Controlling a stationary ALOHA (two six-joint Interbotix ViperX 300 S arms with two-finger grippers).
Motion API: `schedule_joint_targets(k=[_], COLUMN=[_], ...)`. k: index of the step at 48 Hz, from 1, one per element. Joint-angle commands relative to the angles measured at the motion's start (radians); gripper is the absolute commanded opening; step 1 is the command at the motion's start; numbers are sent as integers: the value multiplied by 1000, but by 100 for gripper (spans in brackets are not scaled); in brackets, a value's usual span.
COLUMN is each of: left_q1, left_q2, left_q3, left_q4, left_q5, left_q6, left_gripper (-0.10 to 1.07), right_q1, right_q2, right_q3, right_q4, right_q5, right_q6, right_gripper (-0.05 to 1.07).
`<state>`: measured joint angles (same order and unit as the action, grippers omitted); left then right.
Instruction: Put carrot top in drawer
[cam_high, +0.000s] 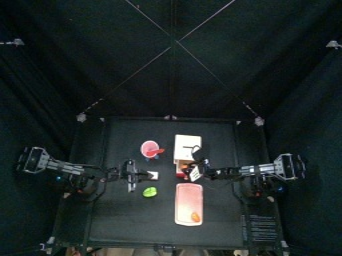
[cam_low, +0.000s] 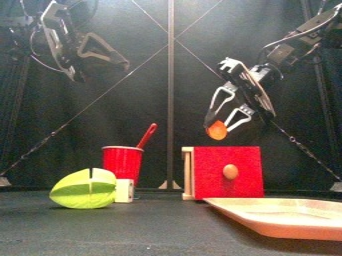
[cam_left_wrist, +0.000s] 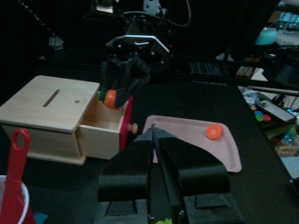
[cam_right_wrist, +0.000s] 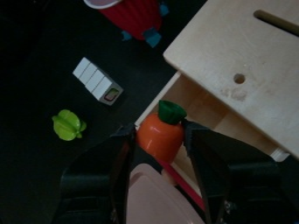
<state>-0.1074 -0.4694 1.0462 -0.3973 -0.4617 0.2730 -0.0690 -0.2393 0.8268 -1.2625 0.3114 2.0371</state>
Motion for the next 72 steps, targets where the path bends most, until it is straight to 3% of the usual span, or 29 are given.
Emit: schedule_joint_targets(k=[1,38,60,72], left_q1=[-2,-2,-2,-2], left_q2=[0,2,2,0], left_q3=[-12,-12,-12,-11], left_q4=[2,2,2,2], left_q5=[-9,-9,-9,-9], left_q6=[0,0,0,0], left_gripper=[49,49,49,49], right_q1=[-8,-20,-18,-15], right_q2=[-9,80,80,81], right_q3=[-18,-71,-71,-80], right_q4=[-9,-18,-14,-12], right_q5=[3,5,3,3], right_q6=[0,0,0,0], right_gripper=[64,66,87,92])
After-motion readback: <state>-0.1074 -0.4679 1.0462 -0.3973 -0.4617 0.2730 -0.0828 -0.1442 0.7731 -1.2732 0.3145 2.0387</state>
